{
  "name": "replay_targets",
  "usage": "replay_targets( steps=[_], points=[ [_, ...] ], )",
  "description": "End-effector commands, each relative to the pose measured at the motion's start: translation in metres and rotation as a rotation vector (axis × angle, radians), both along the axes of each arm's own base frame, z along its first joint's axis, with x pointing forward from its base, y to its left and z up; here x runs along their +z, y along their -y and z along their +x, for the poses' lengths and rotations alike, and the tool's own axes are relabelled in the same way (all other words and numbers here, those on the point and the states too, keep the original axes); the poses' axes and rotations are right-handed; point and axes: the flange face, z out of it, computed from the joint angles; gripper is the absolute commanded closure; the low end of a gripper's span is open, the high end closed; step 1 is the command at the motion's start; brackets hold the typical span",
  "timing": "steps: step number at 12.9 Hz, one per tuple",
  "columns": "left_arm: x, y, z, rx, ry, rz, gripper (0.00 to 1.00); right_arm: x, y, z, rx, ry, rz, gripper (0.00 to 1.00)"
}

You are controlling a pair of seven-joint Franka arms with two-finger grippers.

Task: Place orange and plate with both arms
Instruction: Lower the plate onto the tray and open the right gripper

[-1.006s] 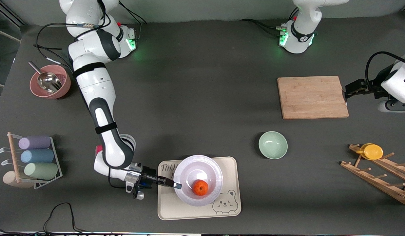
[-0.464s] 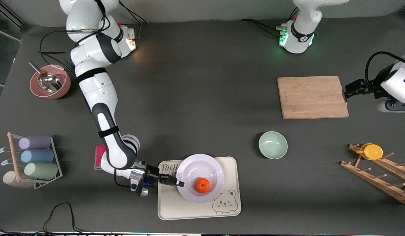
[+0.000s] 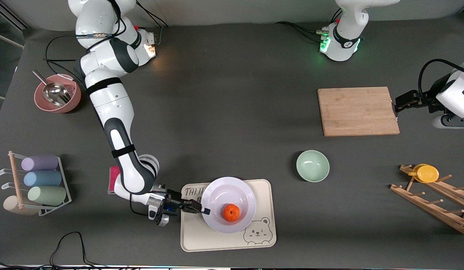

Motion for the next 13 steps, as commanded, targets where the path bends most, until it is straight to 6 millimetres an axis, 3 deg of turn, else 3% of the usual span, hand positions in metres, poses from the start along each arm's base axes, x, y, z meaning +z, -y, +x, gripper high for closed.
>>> replay_targets(
  steps=[1, 2, 8, 13],
  points=[
    [0.003, 0.002, -0.004, -0.016, -0.005, -0.002, 0.0, -0.003, 0.003, 0.004, 0.002, 0.034, -0.001, 0.71],
    [0.003, 0.002, -0.004, -0.016, -0.005, -0.002, 0.0, -0.003, 0.004, 0.004, 0.002, 0.033, -0.002, 0.01],
    [0.003, 0.002, -0.004, -0.015, -0.005, -0.002, 0.0, 0.012, 0.006, 0.009, -0.001, 0.048, -0.009, 0.0],
    [0.003, 0.003, -0.004, -0.015, -0.004, -0.002, 0.0, 0.069, 0.03, 0.028, -0.03, 0.06, -0.056, 0.0]
  ],
)
